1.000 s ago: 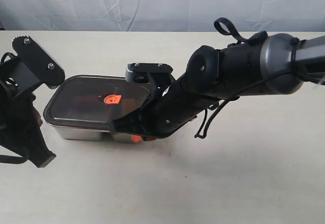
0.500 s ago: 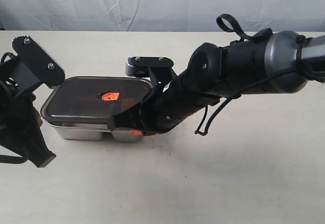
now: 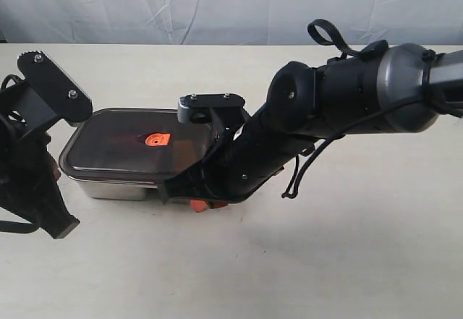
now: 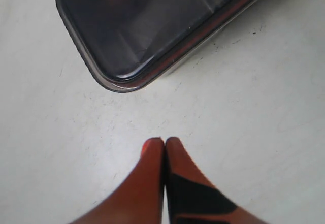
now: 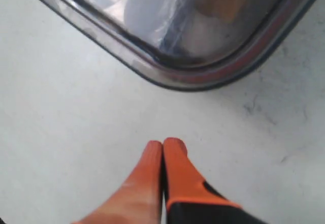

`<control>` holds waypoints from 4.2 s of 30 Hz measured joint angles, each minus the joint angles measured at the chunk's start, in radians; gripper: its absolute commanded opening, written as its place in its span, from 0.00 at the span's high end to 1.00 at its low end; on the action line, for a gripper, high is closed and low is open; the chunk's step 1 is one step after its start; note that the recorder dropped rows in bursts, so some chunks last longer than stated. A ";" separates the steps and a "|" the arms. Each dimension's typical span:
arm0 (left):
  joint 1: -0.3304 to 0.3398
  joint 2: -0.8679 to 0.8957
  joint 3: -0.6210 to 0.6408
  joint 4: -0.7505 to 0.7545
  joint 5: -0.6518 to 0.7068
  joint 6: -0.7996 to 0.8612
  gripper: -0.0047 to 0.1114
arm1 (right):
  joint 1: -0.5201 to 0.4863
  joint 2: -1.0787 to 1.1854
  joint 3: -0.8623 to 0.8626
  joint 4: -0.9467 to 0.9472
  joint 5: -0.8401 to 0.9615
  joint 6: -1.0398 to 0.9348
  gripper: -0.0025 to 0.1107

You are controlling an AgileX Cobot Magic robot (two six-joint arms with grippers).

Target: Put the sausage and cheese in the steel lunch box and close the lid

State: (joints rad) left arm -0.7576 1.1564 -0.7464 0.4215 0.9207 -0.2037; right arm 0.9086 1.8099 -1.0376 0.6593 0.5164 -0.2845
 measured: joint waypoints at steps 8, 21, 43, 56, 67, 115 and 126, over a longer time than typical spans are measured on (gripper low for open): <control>0.256 0.002 0.000 -0.183 -0.204 0.055 0.96 | 0.000 -0.170 0.000 -0.362 -0.045 0.324 0.99; 0.478 0.233 -0.055 -0.764 -0.447 0.516 0.96 | 0.000 -0.003 -0.171 -0.374 -0.093 0.351 0.99; 0.481 0.481 -0.115 -0.764 -0.492 0.545 0.96 | 0.000 0.110 -0.202 -0.360 -0.031 0.349 0.99; 0.485 0.483 -0.144 -0.684 -0.366 0.413 0.96 | 0.000 0.138 -0.210 -0.336 -0.033 0.349 0.99; 0.486 0.532 -0.185 -0.563 -0.273 0.277 0.96 | 0.000 0.140 -0.210 -0.329 -0.035 0.347 0.99; 0.486 -0.507 -0.089 -0.445 -0.247 0.265 0.96 | 0.000 -0.656 0.027 -0.831 0.205 0.678 0.99; 0.486 -0.699 -0.072 -0.469 -0.108 0.230 0.96 | 0.000 -0.773 0.222 -0.753 0.262 0.685 0.99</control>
State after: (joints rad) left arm -0.2720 0.4576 -0.8186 -0.0476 0.8129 0.0264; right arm 0.9086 1.0366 -0.8158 -0.0935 0.7784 0.4010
